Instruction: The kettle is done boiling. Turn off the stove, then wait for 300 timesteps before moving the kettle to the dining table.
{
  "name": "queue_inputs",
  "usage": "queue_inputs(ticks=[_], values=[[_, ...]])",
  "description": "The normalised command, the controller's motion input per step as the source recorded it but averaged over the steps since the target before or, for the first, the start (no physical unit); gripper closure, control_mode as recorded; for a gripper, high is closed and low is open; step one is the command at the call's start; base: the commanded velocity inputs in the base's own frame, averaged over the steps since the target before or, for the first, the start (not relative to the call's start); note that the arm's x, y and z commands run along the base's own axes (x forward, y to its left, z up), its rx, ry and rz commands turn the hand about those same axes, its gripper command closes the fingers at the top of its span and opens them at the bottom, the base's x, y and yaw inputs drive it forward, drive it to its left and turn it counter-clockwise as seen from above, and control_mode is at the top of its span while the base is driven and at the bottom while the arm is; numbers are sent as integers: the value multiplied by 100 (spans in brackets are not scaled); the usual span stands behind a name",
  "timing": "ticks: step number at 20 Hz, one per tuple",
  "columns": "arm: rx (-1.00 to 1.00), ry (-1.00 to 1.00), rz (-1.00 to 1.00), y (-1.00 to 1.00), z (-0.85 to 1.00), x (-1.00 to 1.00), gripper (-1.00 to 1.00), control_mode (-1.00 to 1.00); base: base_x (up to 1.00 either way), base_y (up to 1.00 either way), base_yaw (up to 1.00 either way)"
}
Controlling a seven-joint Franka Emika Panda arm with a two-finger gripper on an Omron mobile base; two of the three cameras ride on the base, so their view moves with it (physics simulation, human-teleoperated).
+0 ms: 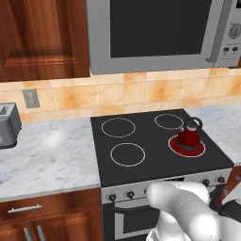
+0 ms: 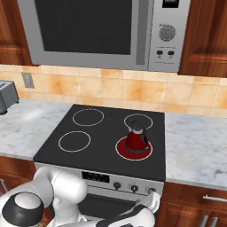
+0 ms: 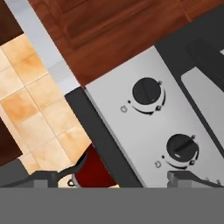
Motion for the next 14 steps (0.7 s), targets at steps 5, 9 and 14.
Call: queue_inputs(ticks=[5, 9, 14], values=[[0, 0, 0, 0, -17, 16, -100, -100, 0, 0, 0], [0, 0, 0, -3, -25, 11, -100, -100, 0, 0, 0], [0, 0, 0, -10, -24, 8, -100, -100, 0, 0, 0]])
